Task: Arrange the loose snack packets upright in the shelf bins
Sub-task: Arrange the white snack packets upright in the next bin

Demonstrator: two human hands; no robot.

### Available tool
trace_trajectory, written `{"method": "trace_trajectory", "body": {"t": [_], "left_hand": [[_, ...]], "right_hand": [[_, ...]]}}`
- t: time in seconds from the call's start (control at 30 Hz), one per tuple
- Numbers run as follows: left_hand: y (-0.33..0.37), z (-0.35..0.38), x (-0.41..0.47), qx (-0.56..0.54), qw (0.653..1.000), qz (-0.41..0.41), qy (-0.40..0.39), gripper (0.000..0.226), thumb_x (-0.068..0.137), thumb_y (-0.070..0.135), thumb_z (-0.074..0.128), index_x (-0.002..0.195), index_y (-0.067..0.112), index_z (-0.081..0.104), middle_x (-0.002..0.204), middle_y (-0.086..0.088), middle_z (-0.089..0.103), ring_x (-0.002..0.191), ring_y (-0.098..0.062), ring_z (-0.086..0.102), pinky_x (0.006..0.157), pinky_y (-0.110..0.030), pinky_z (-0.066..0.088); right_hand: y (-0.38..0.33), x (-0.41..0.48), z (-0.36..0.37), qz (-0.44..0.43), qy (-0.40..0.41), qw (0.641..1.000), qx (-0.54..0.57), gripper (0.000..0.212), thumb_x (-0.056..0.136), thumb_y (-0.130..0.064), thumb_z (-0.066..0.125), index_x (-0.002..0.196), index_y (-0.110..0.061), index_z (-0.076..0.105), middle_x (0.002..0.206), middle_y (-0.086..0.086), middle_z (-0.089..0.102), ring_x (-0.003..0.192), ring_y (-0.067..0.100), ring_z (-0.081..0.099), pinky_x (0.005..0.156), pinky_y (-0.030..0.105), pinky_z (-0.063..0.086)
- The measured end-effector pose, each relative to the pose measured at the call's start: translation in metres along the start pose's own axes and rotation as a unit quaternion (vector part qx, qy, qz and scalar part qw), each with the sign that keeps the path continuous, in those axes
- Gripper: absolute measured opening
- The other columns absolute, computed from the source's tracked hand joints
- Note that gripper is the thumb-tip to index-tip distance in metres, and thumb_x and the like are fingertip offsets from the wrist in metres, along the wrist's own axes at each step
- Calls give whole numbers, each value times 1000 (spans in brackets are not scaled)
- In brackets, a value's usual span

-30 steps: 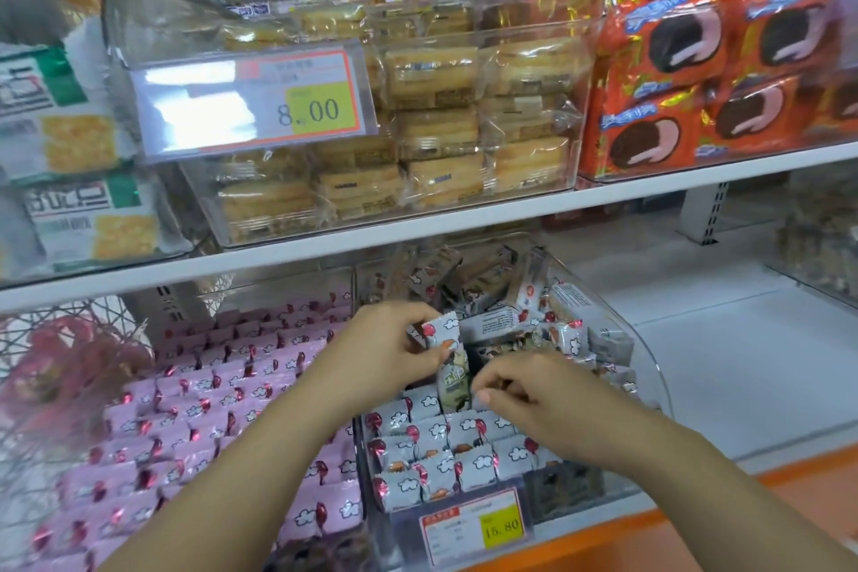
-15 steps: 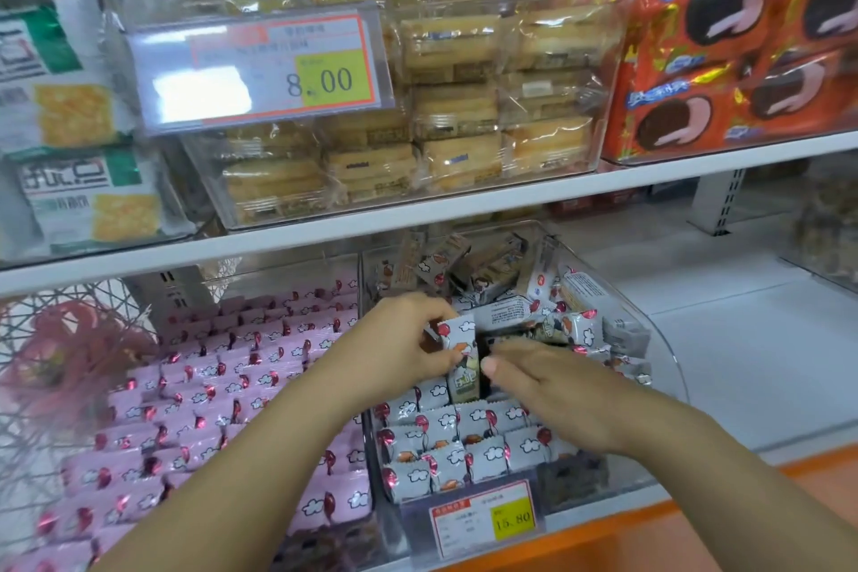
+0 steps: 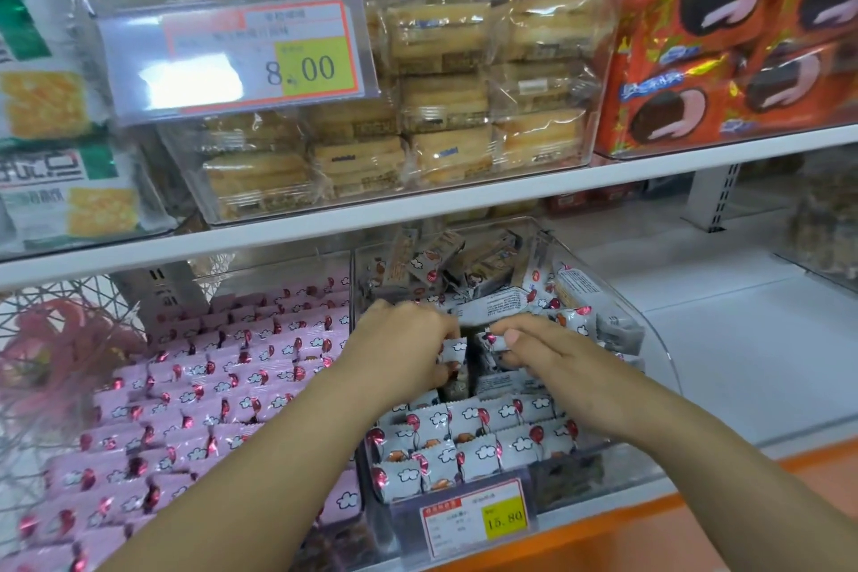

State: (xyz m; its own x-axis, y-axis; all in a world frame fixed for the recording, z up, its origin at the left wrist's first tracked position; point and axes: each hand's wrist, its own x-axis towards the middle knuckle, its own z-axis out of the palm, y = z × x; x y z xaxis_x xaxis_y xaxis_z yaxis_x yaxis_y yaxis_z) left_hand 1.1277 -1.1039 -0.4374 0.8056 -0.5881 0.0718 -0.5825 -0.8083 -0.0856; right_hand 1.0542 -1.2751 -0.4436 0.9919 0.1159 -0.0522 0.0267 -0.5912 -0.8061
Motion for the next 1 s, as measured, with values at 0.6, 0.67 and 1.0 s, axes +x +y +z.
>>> {"method": "trace_trajectory", "body": {"t": [0.6,0.67,1.0], "left_hand": [[3,-16,6,79,978,9,-193,38,100,35,34,126,16,56,126,-6,49,121,-28,45,103,-45,36],[-1,-15,2,43,984,12,-170,38,100,41,35,125,23,57,123,-4,52,119,-26,48,100,-41,35],[-6,-17,-19,-107,994,6,-8,24,92,37,58,116,34,62,116,14,60,106,-10,56,94,-33,44]], "right_hand": [[-8,-1,-3,-1,70,980,187,28,98,-17,39,98,-26,65,107,-2,68,102,6,63,101,28,45],[-9,2,-2,-1,69,975,209,30,98,-13,38,96,-24,66,109,1,68,102,8,63,99,27,47],[-13,2,-9,-50,125,982,135,28,93,-12,52,85,-34,67,90,-12,70,89,-2,64,85,16,49]]}}
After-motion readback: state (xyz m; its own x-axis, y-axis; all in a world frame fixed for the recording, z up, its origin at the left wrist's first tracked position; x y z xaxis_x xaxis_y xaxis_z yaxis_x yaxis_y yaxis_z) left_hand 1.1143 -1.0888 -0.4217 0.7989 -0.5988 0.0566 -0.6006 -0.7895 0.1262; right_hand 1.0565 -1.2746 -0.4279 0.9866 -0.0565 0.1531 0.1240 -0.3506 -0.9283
